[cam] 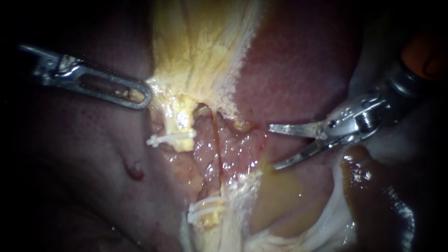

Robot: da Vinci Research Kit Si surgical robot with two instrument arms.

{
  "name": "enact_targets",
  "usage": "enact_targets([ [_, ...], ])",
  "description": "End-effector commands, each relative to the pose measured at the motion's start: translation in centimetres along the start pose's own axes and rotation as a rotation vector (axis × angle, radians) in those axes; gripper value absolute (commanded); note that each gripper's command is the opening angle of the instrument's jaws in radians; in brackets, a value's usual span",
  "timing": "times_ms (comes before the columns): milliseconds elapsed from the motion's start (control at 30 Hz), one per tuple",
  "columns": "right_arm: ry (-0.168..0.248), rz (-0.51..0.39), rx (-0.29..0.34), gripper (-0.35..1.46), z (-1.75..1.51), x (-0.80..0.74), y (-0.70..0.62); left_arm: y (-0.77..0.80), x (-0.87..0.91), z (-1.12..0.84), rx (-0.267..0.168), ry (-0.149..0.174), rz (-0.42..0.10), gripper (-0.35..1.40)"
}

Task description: Go back from the cut left tube

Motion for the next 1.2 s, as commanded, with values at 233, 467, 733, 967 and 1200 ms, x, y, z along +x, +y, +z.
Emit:
enact_targets([
  [233,0.001,0.001,0.001,1.45,-0.03,-0.02,0.0,-0.01,0.0,0.03,-0.002,-0.002,-0.001,-0.35],
  [467,0.001,0.0,0.001,1.45,-0.06,-0.06,0.01,-0.01,0.03,0.17,-0.009,-0.007,0.0,-0.35],
  [733,0.001,-0.001,0.002,1.45,-0.08,-0.08,0.01,0.02,0.05,0.48,-0.002,-0.002,0.002,-0.35],
  [967,0.001,-0.001,0.002,1.45,-0.09,-0.1,0.02,0.06,0.08,0.84,0.008,0.01,0.013,-0.35],
  [1200,0.001,-0.001,0.003,1.45,-0.1,-0.1,0.01,0.11,0.12,1.05,0.014,0.024,0.018,-0.35],
])
